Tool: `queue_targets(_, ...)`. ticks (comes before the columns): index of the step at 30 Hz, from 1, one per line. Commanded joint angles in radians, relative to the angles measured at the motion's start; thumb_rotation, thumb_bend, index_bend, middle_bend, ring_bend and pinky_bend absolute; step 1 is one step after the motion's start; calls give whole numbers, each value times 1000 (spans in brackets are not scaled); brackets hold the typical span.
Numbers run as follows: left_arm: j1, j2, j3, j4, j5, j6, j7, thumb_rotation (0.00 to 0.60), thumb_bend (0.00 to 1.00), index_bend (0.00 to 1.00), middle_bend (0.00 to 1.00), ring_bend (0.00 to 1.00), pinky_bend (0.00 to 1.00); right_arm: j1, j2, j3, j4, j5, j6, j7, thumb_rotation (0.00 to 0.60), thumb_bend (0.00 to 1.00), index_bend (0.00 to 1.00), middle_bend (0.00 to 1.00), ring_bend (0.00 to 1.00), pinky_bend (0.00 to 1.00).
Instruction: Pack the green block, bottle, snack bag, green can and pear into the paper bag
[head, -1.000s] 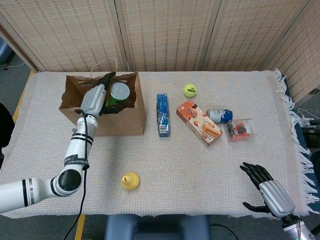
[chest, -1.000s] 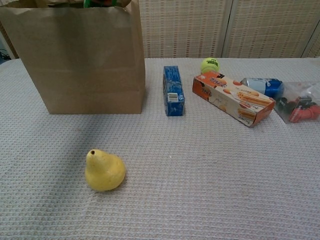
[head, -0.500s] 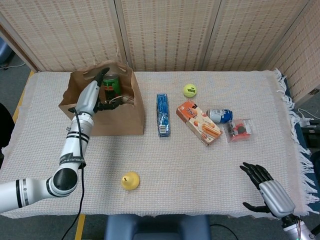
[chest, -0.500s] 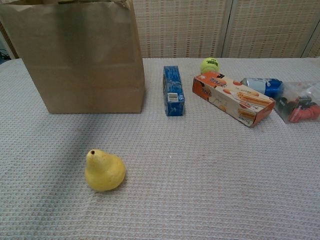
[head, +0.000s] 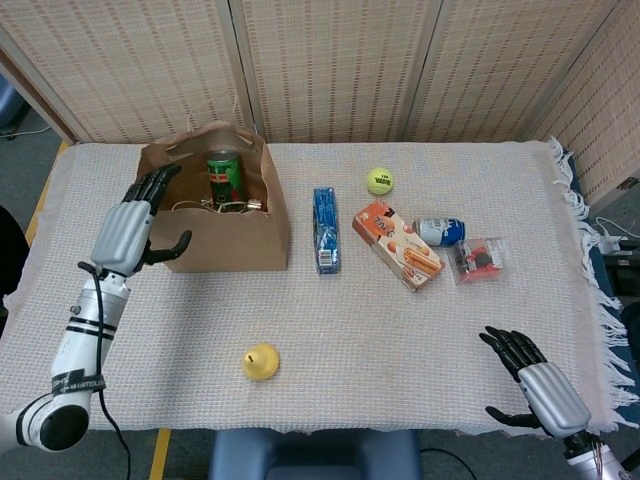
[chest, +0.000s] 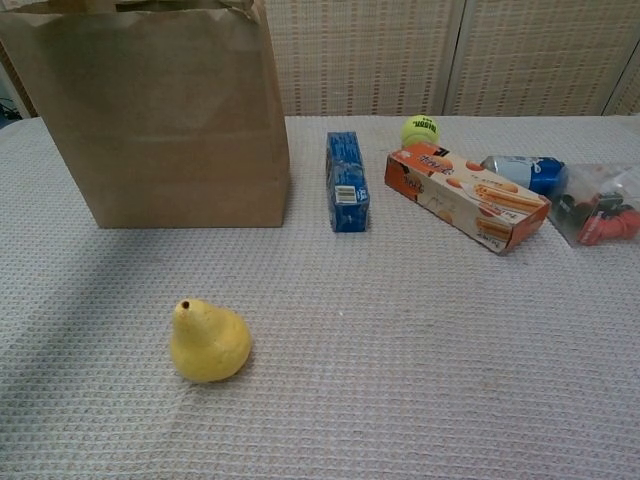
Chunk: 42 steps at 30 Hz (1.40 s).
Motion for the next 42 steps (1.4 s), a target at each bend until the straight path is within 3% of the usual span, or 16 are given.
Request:
queue_targets(1,195,90,208,54,416,54,-160,600,381,0,0,0,128,-1,-2,1,1,1,1,-4,600,58,0,0,0,0)
queue_targets(7,260,28,379,307,880,163,-233,600,380,0,0,0,128,0,-7,1,-1,2,-5,-19,600,57,0,0,0,0)
queue_targets(11,259,-1,408,381,971,187,-224,600,370,0,0,0,126,0,-8,1,-2,1,-6,-22,600,58,0,0,0,0)
queue_targets(14,232,-77,495,496,1182,170,-152,600,349,0,0,0,116,0,-10,3,-2,3,-5,-26,600,57,0,0,0,0)
queue_targets(15,230,-97,504,498,1196,161,-143,600,347,0,0,0,112,1,-9,3,-1,5,-6,-25,600,58,0,0,0,0)
queue_targets(22,172,-176,503,389,1157,-19,-73,600,335,0,0,0,93,3,-7,0,-2,1,-10,-19,600,58,0,0,0,0)
queue_targets(32,86,-260,430,292,980,-301,105,600,335,0,0,0,84,6,-3,0,-3,-7,-1,10,600,58,0,0,0,0)
queue_targets(38,69,-291,406,282,895,-362,189,600,334,0,0,0,85,-14,-41,23,45,-60,119,94,600,58,0,0,0,0)
queue_targets(42,61,-299,403,282,864,-380,229,600,334,0,0,0,85,-17,-52,21,65,-69,133,113,600,58,0,0,0,0)
